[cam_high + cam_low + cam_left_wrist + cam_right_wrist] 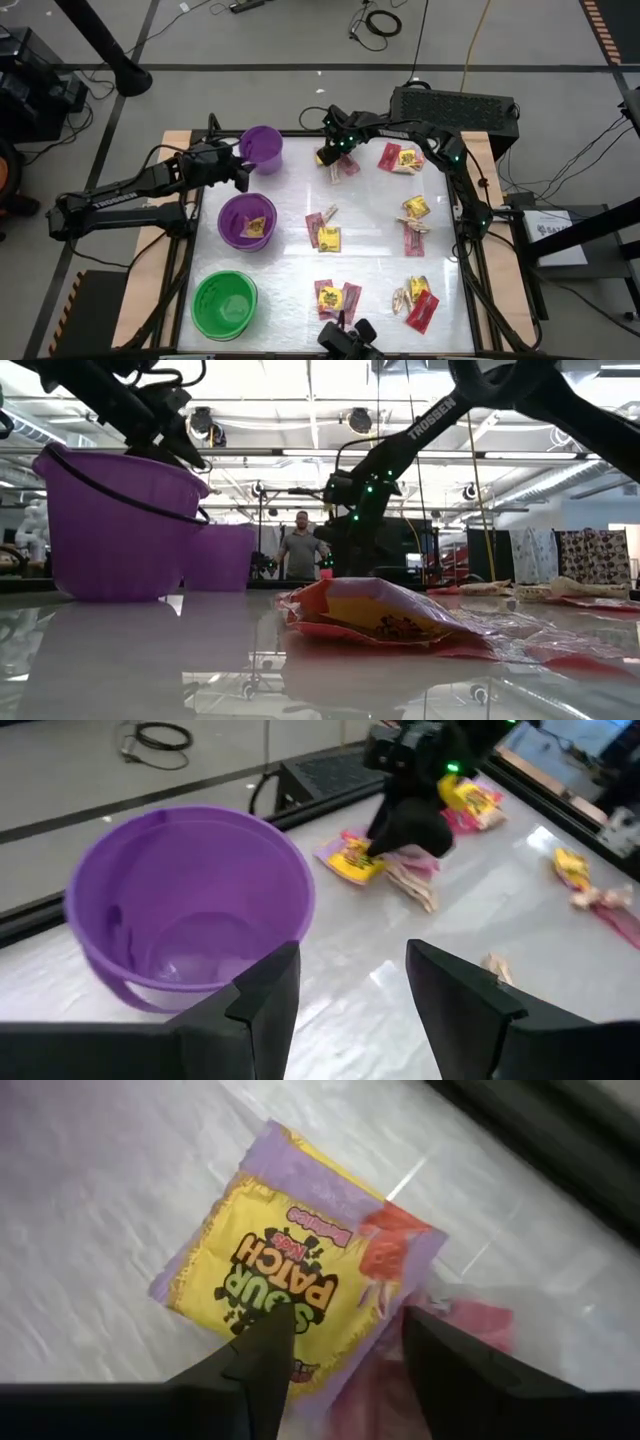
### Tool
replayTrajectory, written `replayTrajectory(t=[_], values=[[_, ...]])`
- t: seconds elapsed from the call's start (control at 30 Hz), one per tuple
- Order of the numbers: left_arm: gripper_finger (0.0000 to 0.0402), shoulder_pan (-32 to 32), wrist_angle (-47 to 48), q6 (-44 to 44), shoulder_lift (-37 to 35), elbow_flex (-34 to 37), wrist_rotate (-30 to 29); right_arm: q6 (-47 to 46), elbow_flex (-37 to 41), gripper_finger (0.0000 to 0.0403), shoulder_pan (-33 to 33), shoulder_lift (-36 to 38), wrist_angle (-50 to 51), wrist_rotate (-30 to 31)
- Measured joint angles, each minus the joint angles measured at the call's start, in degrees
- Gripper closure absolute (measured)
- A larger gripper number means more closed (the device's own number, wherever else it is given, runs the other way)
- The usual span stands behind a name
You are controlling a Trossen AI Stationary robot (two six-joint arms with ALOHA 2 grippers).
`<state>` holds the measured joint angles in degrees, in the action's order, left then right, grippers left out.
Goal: Sort candy by brand, put in halloween buckets
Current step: Put the yellow candy into the bottom purple bucket
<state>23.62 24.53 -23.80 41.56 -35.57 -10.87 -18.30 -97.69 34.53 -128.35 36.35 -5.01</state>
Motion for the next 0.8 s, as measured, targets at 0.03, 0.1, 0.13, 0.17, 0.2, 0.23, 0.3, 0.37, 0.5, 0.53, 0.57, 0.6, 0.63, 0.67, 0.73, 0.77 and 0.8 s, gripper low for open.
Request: replayTrajectory(t=[0.03, 0.1, 0.13, 0.17, 0.2, 0.23, 0.3, 0.37, 0.5, 0.53, 0.57, 0.6, 0.63, 0.67, 0.73, 0.77, 0.8], values=[[0.0210, 0.0, 0.0, 0.1, 0.0, 0.0, 0.8, -1.1, 0.0, 0.0233, -0.1, 0.0, 0.2, 0.0], [0.0210, 0.0, 0.0, 0.2, 0.0, 0.0, 2.7, -2.7, 0.0, 0.0250, -0.3, 0.0, 0.5, 0.2], [0.0210, 0.0, 0.0, 0.4, 0.0, 0.0, 3.5, -3.5, 0.0, 0.0260, -0.4, 0.0, 0.5, 0.2], [0.0210, 0.0, 0.0, 0.6, 0.0, 0.0, 4.3, -4.0, 0.0, 0.0273, -0.4, 0.0, 0.5, 0.2], [0.0210, 0.0, 0.0, 0.7, 0.0, 0.0, 5.0, -4.6, 0.0, 0.0286, -0.5, 0.0, 0.7, 0.2], [0.0210, 0.0, 0.0, 0.7, 0.0, 0.0, 5.3, -4.9, 0.0, 0.0302, -0.5, 0.0, 1.0, 0.1], [0.0210, 0.0, 0.0, 0.7, 0.0, 0.0, 6.4, -5.1, 0.0, 0.0335, -0.6, 0.0, 1.8, -0.5], [0.0210, 0.0, 0.0, 0.7, 0.0, 0.0, 7.5, -5.4, 0.0, 0.0375, -0.8, 0.0, 1.8, -0.9], [0.0210, 0.0, 0.2, 1.8, 0.0, 0.0, 10.5, -7.8, 0.0, 0.0395, -1.5, 0.2, 0.7, -0.5], [0.0210, 0.0, 0.3, 2.6, -0.1, 0.0, 11.5, -8.7, 0.0, 0.0396, -1.7, 0.3, 0.2, -0.5], [0.0210, 0.0, 0.4, 3.4, -0.1, 0.0, 12.5, -9.3, 0.0, 0.0399, -2.1, 0.5, -0.6, -0.5], [0.0210, 0.0, 0.5, 3.6, -0.2, 0.0, 13.4, -9.9, 0.1, 0.0401, -2.6, 1.0, -1.1, -0.6], [0.0210, 0.0, 0.5, 3.7, -0.2, 0.0, 14.2, -10.4, 0.1, 0.0401, -3.2, 1.6, -1.2, -0.7], [0.0210, 0.0, 0.5, 3.7, -0.2, 0.0, 14.6, -10.9, 0.1, 0.0401, -3.9, 2.3, -2.1, -0.8], [0.0210, 0.0, 1.1, 3.7, -0.6, 0.0, 15.0, -11.3, 0.1, 0.0402, -5.3, 4.1, -3.6, -0.9], [0.0210, 0.0, 1.5, 3.9, -0.9, 0.0, 15.1, -10.9, 0.1, 0.0402, -6.2, 4.9, -3.8, -0.9], [0.0210, 0.0, 2.2, 4.7, -1.1, 0.0, 15.1, -10.3, 0.1, 0.0402, -7.1, 5.7, -4.9, -0.9]])
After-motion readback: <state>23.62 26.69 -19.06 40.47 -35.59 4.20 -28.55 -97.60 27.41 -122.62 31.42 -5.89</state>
